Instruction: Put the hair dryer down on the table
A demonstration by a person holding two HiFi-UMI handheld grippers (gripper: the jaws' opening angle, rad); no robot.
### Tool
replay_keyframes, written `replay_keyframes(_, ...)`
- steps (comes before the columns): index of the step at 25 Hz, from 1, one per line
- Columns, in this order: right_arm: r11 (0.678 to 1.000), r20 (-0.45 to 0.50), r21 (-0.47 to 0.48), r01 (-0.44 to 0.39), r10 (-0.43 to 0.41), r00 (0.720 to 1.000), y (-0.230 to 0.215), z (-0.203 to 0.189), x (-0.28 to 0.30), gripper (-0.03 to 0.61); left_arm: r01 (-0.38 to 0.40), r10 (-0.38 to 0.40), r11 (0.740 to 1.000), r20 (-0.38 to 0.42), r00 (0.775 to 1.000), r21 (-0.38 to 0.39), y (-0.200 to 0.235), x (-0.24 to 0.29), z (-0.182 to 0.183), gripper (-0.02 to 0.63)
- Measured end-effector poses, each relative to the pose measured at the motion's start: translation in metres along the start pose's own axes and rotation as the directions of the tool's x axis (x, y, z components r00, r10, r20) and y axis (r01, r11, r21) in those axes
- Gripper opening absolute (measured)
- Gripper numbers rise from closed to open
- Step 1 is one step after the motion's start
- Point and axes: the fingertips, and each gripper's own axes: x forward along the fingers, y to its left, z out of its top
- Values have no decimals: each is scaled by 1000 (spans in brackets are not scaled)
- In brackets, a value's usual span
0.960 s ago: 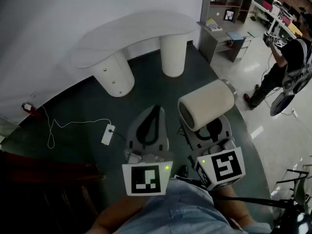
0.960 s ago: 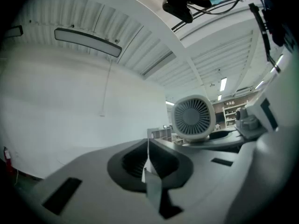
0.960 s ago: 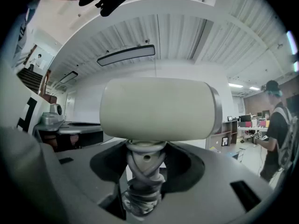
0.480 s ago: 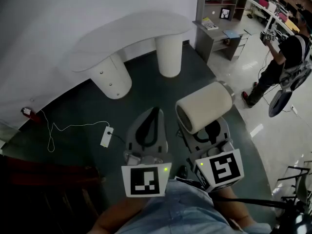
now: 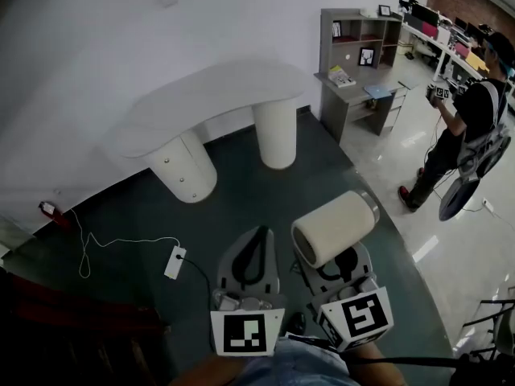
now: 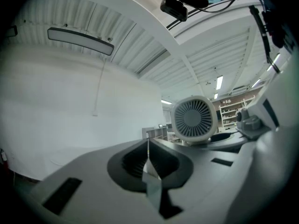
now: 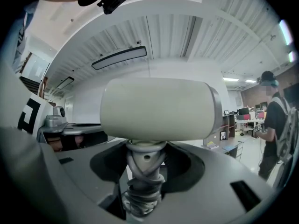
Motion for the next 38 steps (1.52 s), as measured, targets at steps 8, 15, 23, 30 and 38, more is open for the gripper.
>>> replay_keyframes(8,998,-27,46,-30,31,999,-17,-20,47,222,-25,25,1000,-68,997,-5,28,40,-29,12)
replay_keyframes(15,998,-33,51,-31,32,999,-34,-18,135,222,-7,7,1000,-32,999,-2,83,121,-31,12)
replay_keyframes(23,999,-5,49,-20,20,1000,-55,10,238,222,41,-41,999,9,999,-10,137,203,-20,12)
replay_keyframes(30,1000,21,21,-17,17,1000,-64,25,298,222,53,-52,998,33,998,-19,174,254,-17,12)
replay_keyframes(38,999,-23,38,23,-22,999,-104,13,338,222,74,-76,996,-30,997,-49,180,309,-41,12)
